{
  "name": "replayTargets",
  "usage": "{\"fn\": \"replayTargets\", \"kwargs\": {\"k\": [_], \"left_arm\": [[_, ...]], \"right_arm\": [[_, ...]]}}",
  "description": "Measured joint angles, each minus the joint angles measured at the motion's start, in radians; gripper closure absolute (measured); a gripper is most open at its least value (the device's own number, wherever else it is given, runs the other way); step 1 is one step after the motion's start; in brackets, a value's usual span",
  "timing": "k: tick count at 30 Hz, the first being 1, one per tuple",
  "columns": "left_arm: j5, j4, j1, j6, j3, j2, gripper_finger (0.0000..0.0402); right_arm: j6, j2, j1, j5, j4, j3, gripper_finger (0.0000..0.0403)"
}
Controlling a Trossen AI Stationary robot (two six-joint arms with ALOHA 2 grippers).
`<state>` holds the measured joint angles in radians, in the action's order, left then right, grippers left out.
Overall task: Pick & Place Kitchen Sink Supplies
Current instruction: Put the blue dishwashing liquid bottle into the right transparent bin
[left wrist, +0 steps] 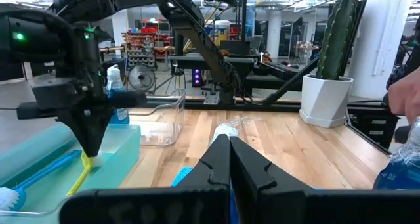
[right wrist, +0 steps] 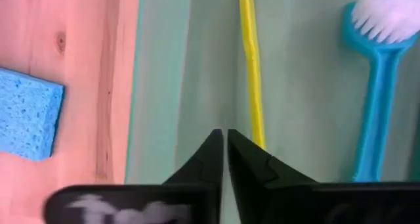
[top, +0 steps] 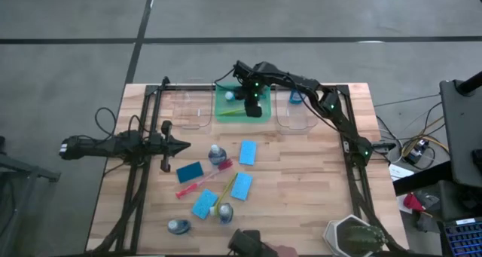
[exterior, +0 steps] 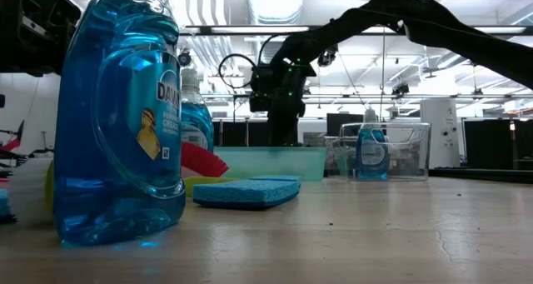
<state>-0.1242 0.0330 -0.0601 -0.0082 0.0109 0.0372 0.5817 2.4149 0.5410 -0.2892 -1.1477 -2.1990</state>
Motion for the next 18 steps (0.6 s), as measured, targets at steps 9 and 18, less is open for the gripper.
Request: {"fn": "replayTargets", "kwargs": {"k": [9, 18], "left_arm": [[0.000, 0.000, 0.000, 0.000, 0.000, 0.000, 0.0399], [0.000, 0.000, 0.000, 0.000, 0.000, 0.000, 0.0399]], "right_arm": [[-0.030, 0.051, 0.000, -0.044, -0.026, 0.000, 0.0395], [-0.090, 0.050, 0.006, 0.017, 0.020, -0.002, 0.0395]]}}
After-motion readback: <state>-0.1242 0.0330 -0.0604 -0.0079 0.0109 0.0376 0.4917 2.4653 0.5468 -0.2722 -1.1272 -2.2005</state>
